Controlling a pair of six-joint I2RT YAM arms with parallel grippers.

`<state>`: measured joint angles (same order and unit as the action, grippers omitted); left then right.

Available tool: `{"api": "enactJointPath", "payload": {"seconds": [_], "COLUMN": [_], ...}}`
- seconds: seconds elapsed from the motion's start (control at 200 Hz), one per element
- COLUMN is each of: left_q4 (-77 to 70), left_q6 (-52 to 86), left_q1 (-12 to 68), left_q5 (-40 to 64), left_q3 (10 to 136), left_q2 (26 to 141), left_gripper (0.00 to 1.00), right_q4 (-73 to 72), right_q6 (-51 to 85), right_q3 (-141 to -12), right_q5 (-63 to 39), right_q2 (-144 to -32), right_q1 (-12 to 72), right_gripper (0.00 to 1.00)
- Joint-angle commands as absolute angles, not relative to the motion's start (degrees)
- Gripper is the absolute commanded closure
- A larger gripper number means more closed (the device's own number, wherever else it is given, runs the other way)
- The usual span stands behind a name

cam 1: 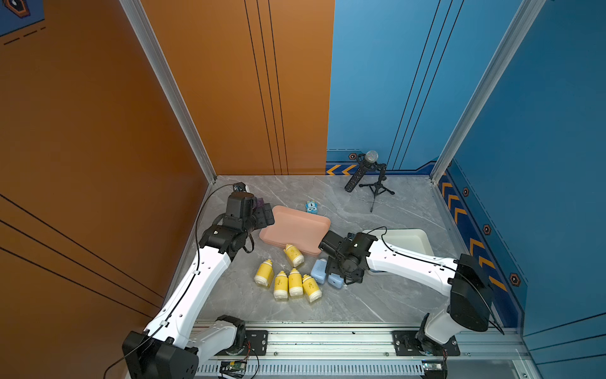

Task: Place the pencil sharpeners by color into the storage box
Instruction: Pick up the pencil sharpener from the center of the board.

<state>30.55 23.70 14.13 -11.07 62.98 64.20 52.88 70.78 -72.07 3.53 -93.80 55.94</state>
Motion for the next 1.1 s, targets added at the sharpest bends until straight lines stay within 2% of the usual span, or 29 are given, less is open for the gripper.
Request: {"api": "enactJointPath", "payload": {"seconds": [0.0,0.841,1.096], "left_q4": [31.1,31.0,31.0], "left_q6": [24.4,25.0,25.0], "left_q1": [13.5,12.0,11.7], "left_q5": [-9.4,-7.9,-7.9], "left_q3": [62.7,62.8,62.7], "left_q2": [64.3,64.5,64.7], "left_gripper": [0.02,0.02,0.02], "right_q4": [52.3,49.7,48.8], "right_q6": [70.8,68.0,66.9], "right_q3": [-73.6,-70.6,-69.0], "right_q5": [2.5,0.8,0.0], "right_q2": [-94.9,-100.9,-101.7], "right_q1": [55.5,53.6,53.3], "right_gripper": [0.21,0.30,0.41]}}
